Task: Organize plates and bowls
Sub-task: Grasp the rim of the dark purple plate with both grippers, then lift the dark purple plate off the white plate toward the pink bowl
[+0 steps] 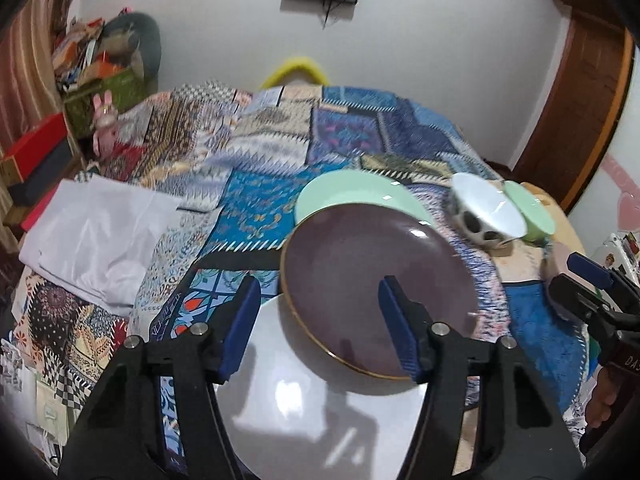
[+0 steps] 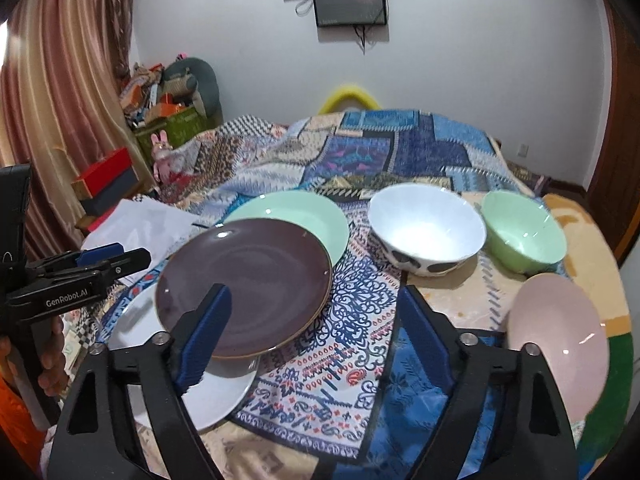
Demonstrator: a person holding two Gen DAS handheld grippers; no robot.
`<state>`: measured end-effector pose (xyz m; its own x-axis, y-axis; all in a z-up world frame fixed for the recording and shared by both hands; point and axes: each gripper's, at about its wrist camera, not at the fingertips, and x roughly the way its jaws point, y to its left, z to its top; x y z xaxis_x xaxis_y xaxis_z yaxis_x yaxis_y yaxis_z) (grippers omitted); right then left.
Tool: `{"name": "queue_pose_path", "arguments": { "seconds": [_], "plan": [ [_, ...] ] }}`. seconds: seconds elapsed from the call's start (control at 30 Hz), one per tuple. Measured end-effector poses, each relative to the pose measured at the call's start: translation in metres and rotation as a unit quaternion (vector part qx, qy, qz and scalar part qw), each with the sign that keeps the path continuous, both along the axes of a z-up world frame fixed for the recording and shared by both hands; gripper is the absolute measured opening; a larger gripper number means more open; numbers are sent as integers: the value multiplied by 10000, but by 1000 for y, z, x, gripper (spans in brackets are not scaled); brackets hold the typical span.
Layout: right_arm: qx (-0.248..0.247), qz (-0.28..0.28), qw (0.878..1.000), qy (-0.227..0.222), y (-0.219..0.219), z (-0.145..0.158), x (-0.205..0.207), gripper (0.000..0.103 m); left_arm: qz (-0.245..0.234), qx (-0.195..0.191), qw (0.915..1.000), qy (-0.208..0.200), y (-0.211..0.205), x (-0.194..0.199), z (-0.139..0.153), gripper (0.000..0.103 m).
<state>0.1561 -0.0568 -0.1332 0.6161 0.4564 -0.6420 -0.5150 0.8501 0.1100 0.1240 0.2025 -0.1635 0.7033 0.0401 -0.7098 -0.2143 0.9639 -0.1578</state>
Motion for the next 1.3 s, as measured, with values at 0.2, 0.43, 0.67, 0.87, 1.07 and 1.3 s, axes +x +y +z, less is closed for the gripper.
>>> {"name": "queue_pose_path", "arguments": {
  "seconds": [0.2,0.43,0.67,0.87,1.07,1.3],
  "plan": [
    [-230,0,9996,191,15,-19,18,71,-219,-47,9993,290,17,25,-23,53],
    [-380,94,9982,445,28,-37,33,66,-365,-143,9977,544,27,49,-43,35],
    [-261,259,9952,902,30,-53,46,43,-431,-207,9966,673,30,63,-54,26],
    [-159,306,9926,1165,31,-61,52,33,-510,-208,9959,718,28,68,-56,24],
    [-30,341,9903,1348,29,-65,59,27,-542,-273,9955,726,30,70,-57,23],
    [-39,338,9906,1324,27,-62,57,24,-563,-198,9952,775,25,65,-55,23]
  ]
}}
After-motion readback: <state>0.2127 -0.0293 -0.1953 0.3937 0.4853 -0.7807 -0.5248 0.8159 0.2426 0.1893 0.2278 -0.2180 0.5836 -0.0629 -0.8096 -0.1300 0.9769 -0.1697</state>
